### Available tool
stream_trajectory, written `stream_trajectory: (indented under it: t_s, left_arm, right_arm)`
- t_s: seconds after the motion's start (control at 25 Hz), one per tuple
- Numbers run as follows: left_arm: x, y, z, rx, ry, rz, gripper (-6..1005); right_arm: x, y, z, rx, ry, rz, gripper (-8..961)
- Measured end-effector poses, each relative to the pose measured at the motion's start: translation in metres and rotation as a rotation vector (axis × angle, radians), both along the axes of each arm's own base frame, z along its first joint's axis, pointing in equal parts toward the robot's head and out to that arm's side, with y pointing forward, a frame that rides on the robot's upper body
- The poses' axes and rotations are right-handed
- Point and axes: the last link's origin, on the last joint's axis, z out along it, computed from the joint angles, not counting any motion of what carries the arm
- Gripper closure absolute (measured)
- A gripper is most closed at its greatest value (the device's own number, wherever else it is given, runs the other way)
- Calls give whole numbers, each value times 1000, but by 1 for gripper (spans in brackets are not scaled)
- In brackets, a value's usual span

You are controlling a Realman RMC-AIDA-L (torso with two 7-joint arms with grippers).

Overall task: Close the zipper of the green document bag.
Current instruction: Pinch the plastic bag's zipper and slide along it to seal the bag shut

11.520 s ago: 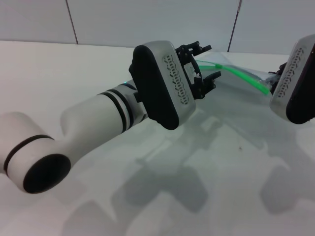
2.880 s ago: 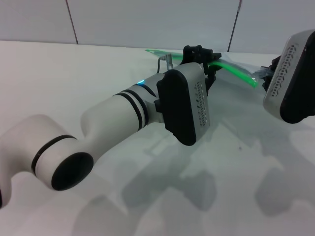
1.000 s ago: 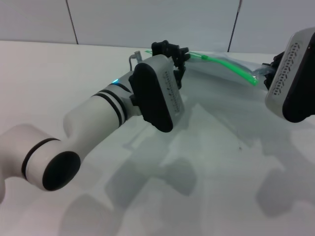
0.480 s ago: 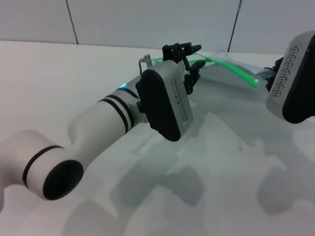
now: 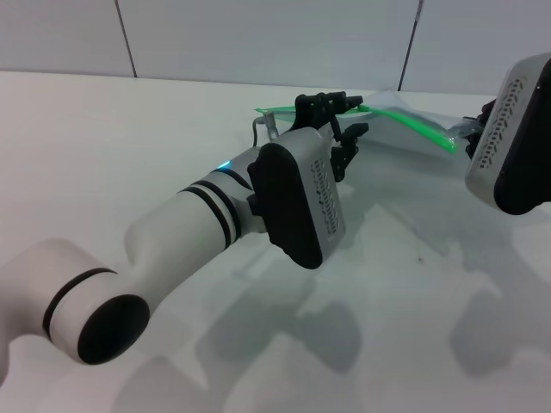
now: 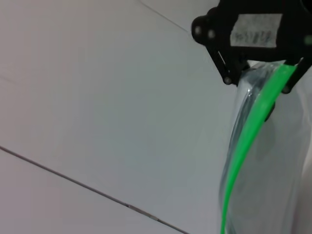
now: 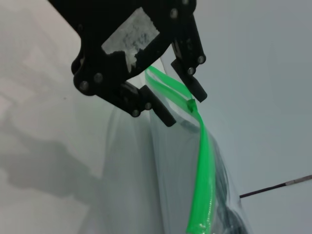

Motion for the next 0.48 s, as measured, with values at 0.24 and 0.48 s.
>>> stream_trajectory:
  t_s: [0.24, 0.48]
  left_arm:
    - [2, 2, 1, 6, 1, -5, 677]
    - [1, 6, 1, 11, 17, -8, 680]
  right_arm:
    - [-1, 0, 0, -2, 0, 5, 825]
    - [-4, -1, -1, -4, 2, 12, 823]
